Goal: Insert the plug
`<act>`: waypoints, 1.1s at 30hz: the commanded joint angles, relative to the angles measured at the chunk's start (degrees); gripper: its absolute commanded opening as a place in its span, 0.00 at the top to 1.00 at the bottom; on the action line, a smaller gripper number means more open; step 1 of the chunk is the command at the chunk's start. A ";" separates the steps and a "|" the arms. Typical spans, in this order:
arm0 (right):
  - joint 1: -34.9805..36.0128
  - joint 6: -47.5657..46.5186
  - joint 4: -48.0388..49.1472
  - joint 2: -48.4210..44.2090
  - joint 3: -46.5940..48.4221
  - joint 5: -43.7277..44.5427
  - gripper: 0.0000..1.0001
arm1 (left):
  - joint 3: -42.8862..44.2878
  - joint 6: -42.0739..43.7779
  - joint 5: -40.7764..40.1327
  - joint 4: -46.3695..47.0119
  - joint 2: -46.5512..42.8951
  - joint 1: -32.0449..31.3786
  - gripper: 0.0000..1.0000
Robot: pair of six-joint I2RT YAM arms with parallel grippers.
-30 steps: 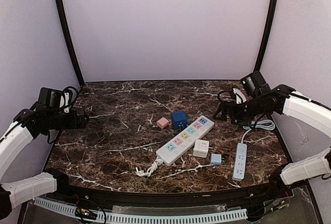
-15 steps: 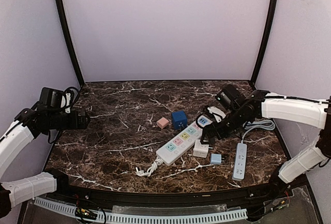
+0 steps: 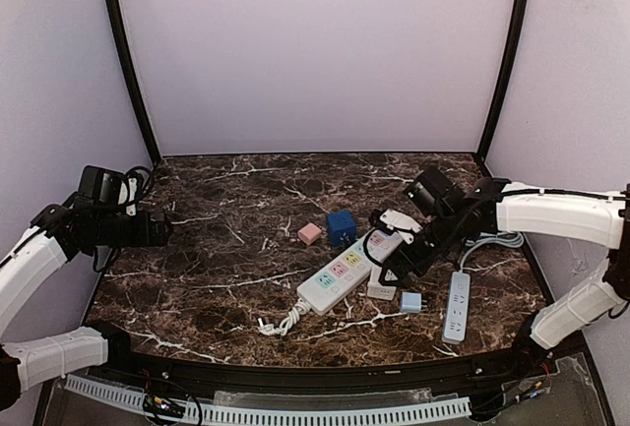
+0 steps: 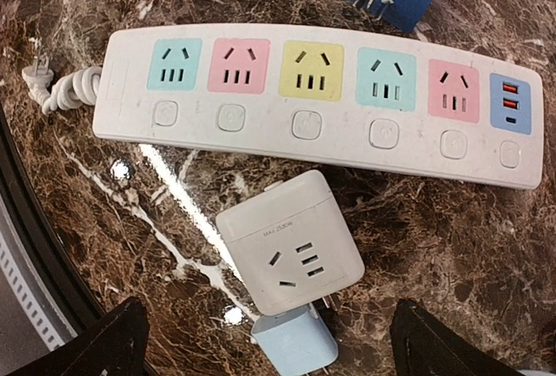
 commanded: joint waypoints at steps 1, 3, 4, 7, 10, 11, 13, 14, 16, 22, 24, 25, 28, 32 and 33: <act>0.82 -8.83 1.87 -1.08 -1.79 2.53 0.03 | 0.78 0.15 0.64 -1.13 0.19 -0.32 0.00; 0.82 -10.79 2.62 -1.17 -2.03 2.75 0.02 | 0.84 0.15 0.75 -1.06 0.42 -0.32 0.00; 0.78 -11.71 3.02 -1.10 -2.22 2.53 0.02 | 0.85 0.21 0.83 -1.05 0.64 -0.32 0.00; 0.87 -13.76 3.18 -0.02 -2.10 2.61 0.03 | 0.90 0.23 1.11 -1.04 1.03 -0.33 0.00; 0.84 -15.70 3.01 0.98 -1.74 3.33 0.03 | 0.94 0.24 1.24 -1.04 1.43 -0.33 0.00; 0.87 -16.28 2.96 1.20 -1.65 3.46 0.03 | 0.92 0.24 1.26 -1.02 1.45 -0.33 0.00; 0.85 -17.48 2.56 1.57 -1.57 4.06 0.03 | 0.92 0.17 1.26 -1.04 1.56 -0.32 0.00; 0.88 -17.71 2.14 1.66 -1.66 4.75 0.03 | 0.85 0.15 1.26 -1.04 1.51 -0.32 0.00; 0.90 -18.51 0.68 1.94 -2.05 5.76 0.03 | 0.86 0.15 1.06 -1.04 1.36 -0.32 0.00; 0.82 -19.77 -2.12 1.09 -1.29 7.43 0.03 | 0.77 -0.03 0.72 -1.04 0.91 -0.34 0.00; 0.84 -20.70 -3.77 0.96 -1.42 8.20 0.02 | 0.73 -0.03 0.73 -1.04 0.98 -0.33 0.00; 0.83 -22.24 -4.90 0.88 -1.93 8.39 0.02 | 0.80 -0.03 0.78 -1.00 1.09 -0.32 0.00; 0.83 -24.55 -7.68 0.67 -3.84 10.49 0.03 | 0.85 0.05 0.97 -1.04 1.26 -0.32 0.00; 0.82 -26.22 -7.69 -2.71 -7.07 9.65 0.02 | 0.86 0.02 1.08 -1.02 1.53 -0.32 0.00; 0.82 -26.57 -7.17 -3.93 -8.08 8.62 0.02 | 0.86 0.07 1.13 -1.03 1.55 -0.39 0.00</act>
